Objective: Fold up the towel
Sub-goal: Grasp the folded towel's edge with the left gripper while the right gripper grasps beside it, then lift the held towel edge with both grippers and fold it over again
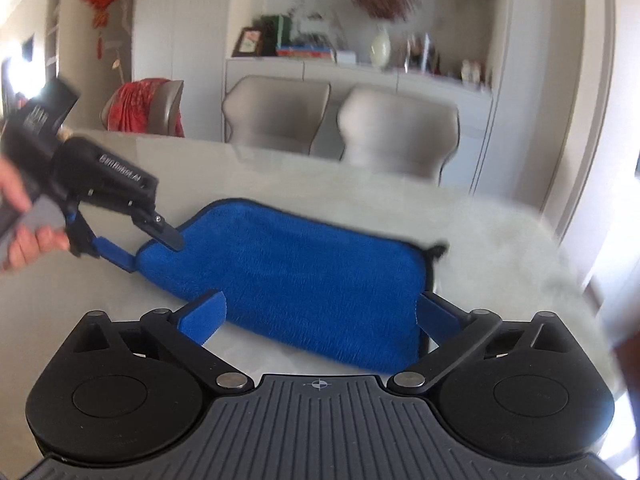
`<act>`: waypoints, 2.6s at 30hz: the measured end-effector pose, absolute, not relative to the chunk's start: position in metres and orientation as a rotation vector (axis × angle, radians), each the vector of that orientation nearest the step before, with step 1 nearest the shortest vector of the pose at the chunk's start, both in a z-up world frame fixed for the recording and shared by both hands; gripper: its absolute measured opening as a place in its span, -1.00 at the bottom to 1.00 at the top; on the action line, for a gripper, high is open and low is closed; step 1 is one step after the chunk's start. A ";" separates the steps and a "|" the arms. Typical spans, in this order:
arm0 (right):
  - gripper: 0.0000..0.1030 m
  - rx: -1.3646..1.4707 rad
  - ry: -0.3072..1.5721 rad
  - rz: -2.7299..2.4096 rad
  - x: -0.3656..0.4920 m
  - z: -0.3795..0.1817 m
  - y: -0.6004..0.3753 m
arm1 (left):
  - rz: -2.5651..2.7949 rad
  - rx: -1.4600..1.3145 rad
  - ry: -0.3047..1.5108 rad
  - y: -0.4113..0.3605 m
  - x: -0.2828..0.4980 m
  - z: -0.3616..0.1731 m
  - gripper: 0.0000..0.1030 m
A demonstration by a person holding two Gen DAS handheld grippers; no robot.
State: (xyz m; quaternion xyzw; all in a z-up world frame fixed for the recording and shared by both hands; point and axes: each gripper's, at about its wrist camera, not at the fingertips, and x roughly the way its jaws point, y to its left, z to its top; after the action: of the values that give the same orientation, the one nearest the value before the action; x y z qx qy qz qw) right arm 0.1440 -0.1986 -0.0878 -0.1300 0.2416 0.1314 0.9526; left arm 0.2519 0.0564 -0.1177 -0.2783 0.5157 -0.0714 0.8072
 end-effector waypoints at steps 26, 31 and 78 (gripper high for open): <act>0.03 -0.578 0.495 0.537 0.203 -0.136 -0.057 | -0.234 -0.662 1.118 0.056 0.271 -0.106 -0.67; -0.80 -0.548 0.566 0.575 0.217 -0.137 -0.058 | -0.229 -0.655 1.117 0.063 0.270 -0.108 -0.32; -0.80 -0.309 0.505 0.613 0.228 -0.109 -0.080 | -0.188 -0.623 1.079 0.069 0.361 -0.110 -0.86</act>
State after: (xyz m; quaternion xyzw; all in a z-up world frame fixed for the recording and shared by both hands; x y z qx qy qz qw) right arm 0.2279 -0.0802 -0.1087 -0.1497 0.2448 0.2973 0.9107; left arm 0.3607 0.0688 -0.1095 -0.2913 0.5043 -0.0878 0.8081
